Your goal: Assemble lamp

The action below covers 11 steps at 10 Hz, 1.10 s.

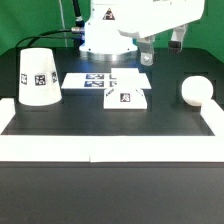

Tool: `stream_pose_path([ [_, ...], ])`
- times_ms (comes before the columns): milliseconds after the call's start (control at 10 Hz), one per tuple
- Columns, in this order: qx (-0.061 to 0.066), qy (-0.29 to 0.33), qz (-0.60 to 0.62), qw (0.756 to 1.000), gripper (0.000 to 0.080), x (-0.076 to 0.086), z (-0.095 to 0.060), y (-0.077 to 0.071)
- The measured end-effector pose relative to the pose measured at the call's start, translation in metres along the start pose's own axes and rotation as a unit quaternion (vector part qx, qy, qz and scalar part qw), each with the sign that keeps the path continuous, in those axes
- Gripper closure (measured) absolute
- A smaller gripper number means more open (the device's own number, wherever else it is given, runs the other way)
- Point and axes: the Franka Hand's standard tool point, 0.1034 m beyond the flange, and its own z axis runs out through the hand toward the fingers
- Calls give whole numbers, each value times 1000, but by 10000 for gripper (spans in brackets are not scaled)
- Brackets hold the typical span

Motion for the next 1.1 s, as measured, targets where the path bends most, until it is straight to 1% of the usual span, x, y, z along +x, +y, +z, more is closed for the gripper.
stream_pose_path([
  [700,0,0,3,1000,100,-1,1,0],
  [900,-1,-2,14,1000,100,-15,4,-4],
  [1000,1,-3,28,1000,100,-26,10,-8],
  [1100,6,-9,63,998,100,-36,16,-12],
])
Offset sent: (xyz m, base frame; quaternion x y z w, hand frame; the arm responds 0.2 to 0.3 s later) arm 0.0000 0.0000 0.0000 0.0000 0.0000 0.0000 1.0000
